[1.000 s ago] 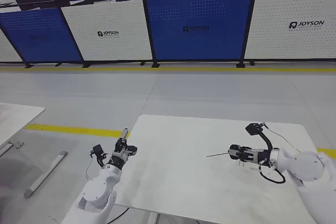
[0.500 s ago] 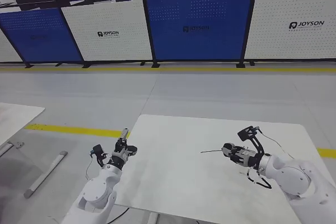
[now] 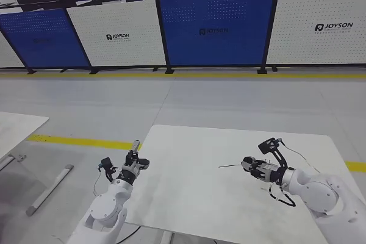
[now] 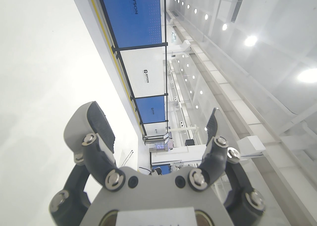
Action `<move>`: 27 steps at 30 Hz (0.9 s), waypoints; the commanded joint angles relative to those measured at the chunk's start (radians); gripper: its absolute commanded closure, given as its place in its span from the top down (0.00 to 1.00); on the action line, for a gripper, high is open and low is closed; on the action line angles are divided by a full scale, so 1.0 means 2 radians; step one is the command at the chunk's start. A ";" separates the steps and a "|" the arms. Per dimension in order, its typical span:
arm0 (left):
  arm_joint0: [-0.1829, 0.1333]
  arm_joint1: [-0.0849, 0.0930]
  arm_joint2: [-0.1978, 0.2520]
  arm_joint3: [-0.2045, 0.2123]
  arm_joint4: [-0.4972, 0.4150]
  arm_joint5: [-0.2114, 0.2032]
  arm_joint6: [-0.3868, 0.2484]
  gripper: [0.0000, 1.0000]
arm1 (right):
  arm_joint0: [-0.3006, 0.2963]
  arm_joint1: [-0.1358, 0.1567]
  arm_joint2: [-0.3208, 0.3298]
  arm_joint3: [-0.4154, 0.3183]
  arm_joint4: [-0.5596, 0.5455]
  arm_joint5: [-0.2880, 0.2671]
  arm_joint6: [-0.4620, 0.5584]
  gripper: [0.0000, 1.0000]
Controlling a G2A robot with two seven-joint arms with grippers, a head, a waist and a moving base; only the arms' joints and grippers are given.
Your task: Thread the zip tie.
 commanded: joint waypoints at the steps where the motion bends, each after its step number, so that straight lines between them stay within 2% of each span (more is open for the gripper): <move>1: -0.002 0.000 0.004 -0.004 0.013 0.001 -0.012 1.00 | 0.000 0.000 0.000 0.000 0.000 0.000 0.000 0.00; 4: -0.001 0.002 0.011 -0.021 0.039 0.007 -0.044 1.00 | 0.000 0.000 0.000 0.000 0.000 0.000 0.000 0.00; 7: 0.005 0.004 0.017 -0.047 0.039 0.028 -0.089 1.00 | 0.000 0.000 0.000 0.000 0.000 0.000 0.000 0.00; 9: 0.007 0.005 0.022 -0.060 0.031 0.054 -0.120 1.00 | 0.000 0.000 0.000 0.000 0.000 0.000 0.000 0.00; 10: 0.006 0.006 0.023 -0.066 0.030 0.081 -0.132 1.00 | 0.000 0.000 0.000 0.000 0.000 0.000 0.000 0.00; 11: 0.003 0.006 0.023 -0.071 0.035 0.098 -0.126 1.00 | 0.000 0.000 0.000 0.000 0.000 0.000 0.000 0.00; 12: 0.000 0.005 0.024 -0.076 0.042 0.101 -0.110 1.00 | 0.000 0.000 0.000 0.000 0.000 0.000 0.000 0.00; 20: 0.000 0.005 0.024 -0.075 0.041 0.101 -0.111 1.00 | 0.000 0.000 0.000 0.000 0.000 0.000 0.000 0.00; 21: 0.000 0.006 0.026 -0.072 0.038 0.105 -0.118 1.00 | -0.001 0.000 -0.002 -0.007 -0.011 0.000 -0.005 0.00; 23: -0.003 0.006 0.024 -0.067 0.022 0.128 -0.141 1.00 | -0.001 0.001 -0.012 -0.034 -0.048 0.000 -0.017 0.00; 25: -0.008 0.008 0.017 -0.067 0.001 0.160 -0.159 1.00 | 0.001 0.005 -0.023 -0.050 -0.084 0.000 -0.039 0.00; 26: -0.010 0.008 0.016 -0.067 -0.008 0.170 -0.169 1.00 | 0.001 0.007 -0.029 -0.057 -0.101 0.000 -0.052 0.00; 27: -0.011 0.008 0.017 -0.061 -0.033 0.170 -0.185 1.00 | 0.004 0.011 -0.036 -0.061 -0.125 0.000 -0.056 0.00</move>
